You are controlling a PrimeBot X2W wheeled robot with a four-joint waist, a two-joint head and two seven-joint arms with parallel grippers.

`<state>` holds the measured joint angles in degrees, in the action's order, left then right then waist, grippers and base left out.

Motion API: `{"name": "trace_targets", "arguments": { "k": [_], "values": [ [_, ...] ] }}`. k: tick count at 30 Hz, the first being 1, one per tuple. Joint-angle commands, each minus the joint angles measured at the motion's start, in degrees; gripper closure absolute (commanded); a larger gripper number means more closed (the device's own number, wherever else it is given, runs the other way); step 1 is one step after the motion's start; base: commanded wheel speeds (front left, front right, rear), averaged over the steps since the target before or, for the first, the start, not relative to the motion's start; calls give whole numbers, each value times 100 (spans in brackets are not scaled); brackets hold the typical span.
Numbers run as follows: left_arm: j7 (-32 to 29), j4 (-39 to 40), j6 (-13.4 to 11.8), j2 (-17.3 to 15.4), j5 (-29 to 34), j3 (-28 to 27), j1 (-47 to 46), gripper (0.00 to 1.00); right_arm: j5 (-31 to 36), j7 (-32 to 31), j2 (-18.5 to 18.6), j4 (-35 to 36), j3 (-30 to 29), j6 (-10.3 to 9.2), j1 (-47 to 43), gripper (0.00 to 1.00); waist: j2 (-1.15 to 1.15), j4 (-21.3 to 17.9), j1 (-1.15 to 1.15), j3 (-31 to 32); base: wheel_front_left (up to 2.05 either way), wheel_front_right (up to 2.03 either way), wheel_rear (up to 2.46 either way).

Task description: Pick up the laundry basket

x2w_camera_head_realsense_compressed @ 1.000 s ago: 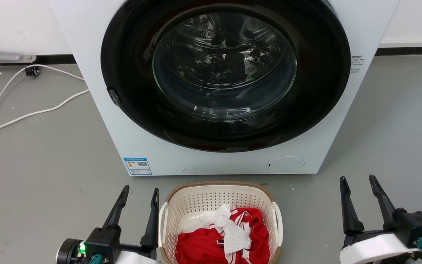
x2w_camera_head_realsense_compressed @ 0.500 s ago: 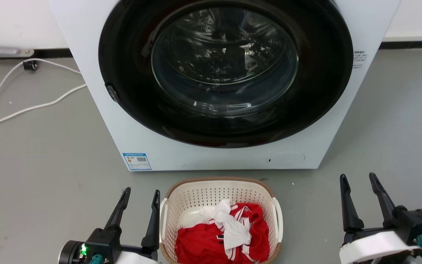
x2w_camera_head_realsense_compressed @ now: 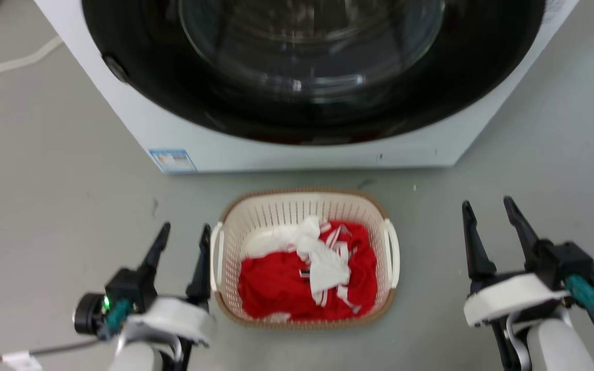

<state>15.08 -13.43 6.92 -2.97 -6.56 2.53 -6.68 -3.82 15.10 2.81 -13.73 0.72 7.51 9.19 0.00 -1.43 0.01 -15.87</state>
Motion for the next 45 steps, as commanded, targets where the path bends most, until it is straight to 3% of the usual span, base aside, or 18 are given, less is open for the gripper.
{"name": "trace_targets", "arguments": {
  "k": [1, 7, 14, 24, 37, 45],
  "values": [
    [14, -187, 23, -80, -67, -77, -318, 0, 35, 11, 12, -153, -2, -4, 271, 0, 0, -34, -1, -694, 0, 0, 0],
    [14, -1042, 51, -348, -159, -111, -1261, 0, 156, 3, 8, -921, 156, -4, 1037, 0, 0, -23, -1, -1498, 0, 0, 0],
    [15, -2127, 58, -620, -368, 254, -2175, 0, 79, -193, 10, -1866, 395, -4, 1884, 0, 0, -8, -1, -2069, 0, 0, 0],
    [-214, -3801, 54, -907, -1344, 1798, -3491, 0, -114, -915, 10, -3292, 607, -4, 3087, 0, 0, 72, -1, -2682, 0, 0, 0],
    [-1493, -4174, 55, -1431, -3019, 3603, -4401, 0, -596, -2089, 11, -4751, 1116, -4, 4252, 0, 0, 139, -1, -3136, 0, 0, 0],
    [-1980, -4089, 55, -1607, -3784, 4493, -4679, 0, -748, -2317, 11, -5221, 1303, -4, 4647, 0, 0, 188, -1, -3301, 0, 0, 0]
  ]
}}
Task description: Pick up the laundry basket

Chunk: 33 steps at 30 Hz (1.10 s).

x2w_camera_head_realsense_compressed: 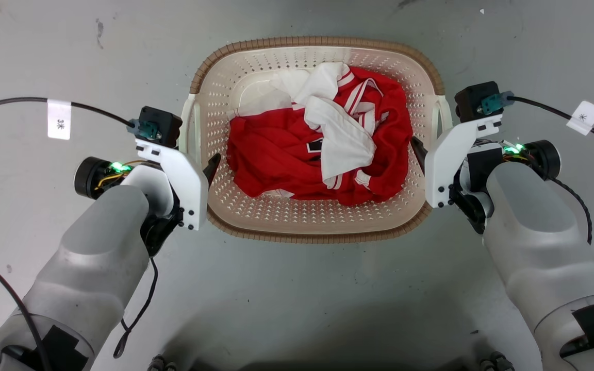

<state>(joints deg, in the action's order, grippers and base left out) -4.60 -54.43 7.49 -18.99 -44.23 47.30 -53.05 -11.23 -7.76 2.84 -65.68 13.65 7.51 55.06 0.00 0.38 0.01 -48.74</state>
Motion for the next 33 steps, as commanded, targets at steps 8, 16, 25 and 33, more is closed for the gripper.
{"name": "trace_targets", "arguments": {
  "k": [8, 16, 25, 33],
  "values": [
    [-83, -55, -2, 2, -697, 454, -276, 0, -151, -2, 7, -341, 97, -4, 314, 0, 0, 50, -1, -150, 0, 0, 0],
    [-32, -149, -2, -28, -1048, 931, -460, 0, -291, 97, 7, -475, 226, -4, 419, 0, 0, 75, -1, -243, 0, 0, 0],
    [-44, -10, 11, -69, -1555, 1378, -522, 100, -439, 61, -11, -562, 471, 6, 478, 100, 0, 101, -1, -285, 0, 0, 0],
    [-130, 28, 11, -192, -1932, 1764, -504, 100, -576, -125, -8, -643, 618, 6, 334, 100, 0, 74, -1, -81, 0, 0, 0]
  ]
}}
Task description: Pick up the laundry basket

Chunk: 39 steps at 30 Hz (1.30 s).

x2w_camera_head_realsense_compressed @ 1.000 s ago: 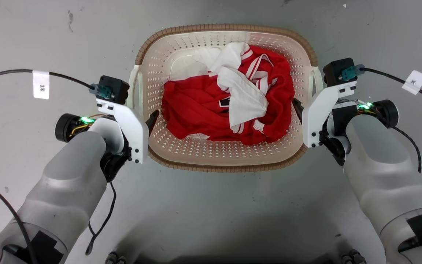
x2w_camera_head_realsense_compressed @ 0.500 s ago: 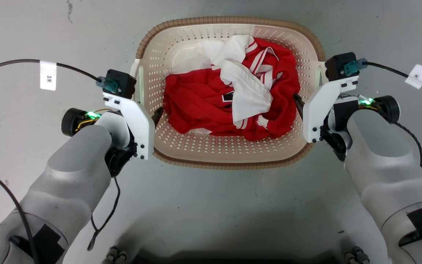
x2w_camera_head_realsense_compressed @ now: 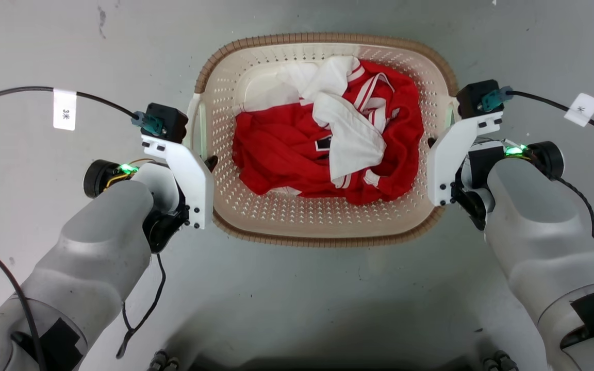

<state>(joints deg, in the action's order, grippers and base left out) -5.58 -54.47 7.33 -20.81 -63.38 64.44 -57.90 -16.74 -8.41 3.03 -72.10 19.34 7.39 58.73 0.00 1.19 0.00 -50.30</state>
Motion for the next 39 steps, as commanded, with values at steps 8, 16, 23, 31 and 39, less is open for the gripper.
{"name": "trace_targets", "arguments": {
  "k": [8, 16, 23, 31, 39],
  "values": [
    [-504, 317, 23, -231, -537, 453, 178, 100, -329, -1034, -19, -34, 407, 18, -257, 100, 0, -79, 0, 785, 0, 0, 0],
    [-1249, 700, 26, -447, -1113, 668, 429, 100, -648, -1770, -20, 18, 715, 17, -450, 100, 0, -182, 0, 1748, 0, 0, 0],
    [-1887, 886, 27, -588, -1551, 772, 750, 100, -936, -2455, -17, -26, 885, 17, -685, 100, 0, -269, 0, 2670, 0, 0, 0],
    [-2250, 821, 26, -607, -1837, 793, 998, 100, -1305, -3157, -16, 11, 1104, 17, -989, 100, 0, -283, 0, 3504, 0, 0, 0],
    [-2724, 724, 26, -568, -2024, 831, 1297, 100, -1654, -3517, -17, 295, 1440, 18, -1312, 100, 0, -287, 0, 4165, 0, 0, 0]
  ]
}}
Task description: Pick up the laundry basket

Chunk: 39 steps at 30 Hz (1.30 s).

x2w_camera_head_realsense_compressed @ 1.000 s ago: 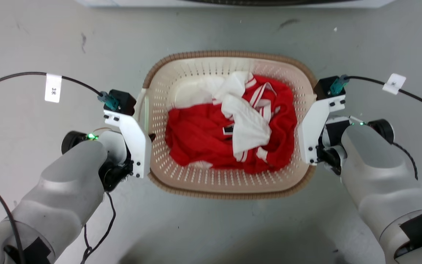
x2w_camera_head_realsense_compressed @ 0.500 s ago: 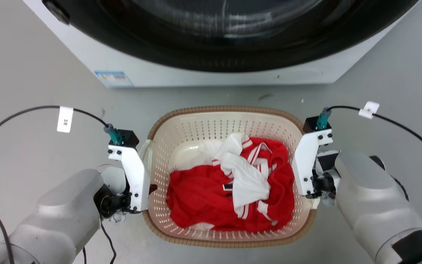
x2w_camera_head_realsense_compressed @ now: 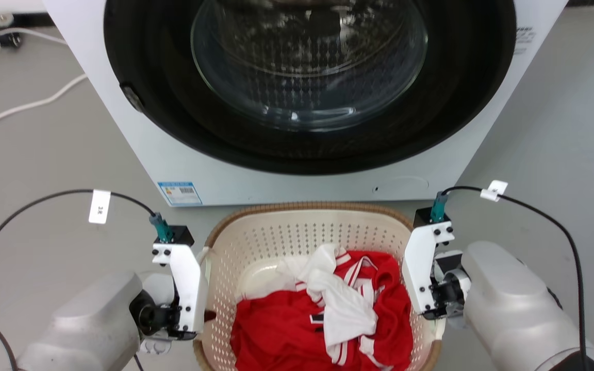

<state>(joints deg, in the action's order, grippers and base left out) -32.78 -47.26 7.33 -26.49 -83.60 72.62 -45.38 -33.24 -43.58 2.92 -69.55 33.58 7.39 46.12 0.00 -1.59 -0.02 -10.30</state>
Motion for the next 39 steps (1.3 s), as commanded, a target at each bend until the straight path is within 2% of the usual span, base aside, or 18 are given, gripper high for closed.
{"name": "trace_targets", "arguments": {
  "k": [1, 15, 39],
  "values": [
    [-69, -16, 26, -5, -26, 17, 81, 100, -35, -53, -7, 58, 70, 18, -96, 100, 0, -15, 2, 225, 0, 0, 0],
    [-381, -281, 22, 220, -141, 39, 652, 100, -586, -344, -18, 90, 396, 20, -621, 100, 0, 12, 2, 924, 0, 0, 0],
    [-431, -303, 23, 331, -264, 34, 799, 100, -782, -209, -18, -216, 686, 20, -434, 100, 0, 80, 2, 990, 0, 0, 0]
  ]
}}
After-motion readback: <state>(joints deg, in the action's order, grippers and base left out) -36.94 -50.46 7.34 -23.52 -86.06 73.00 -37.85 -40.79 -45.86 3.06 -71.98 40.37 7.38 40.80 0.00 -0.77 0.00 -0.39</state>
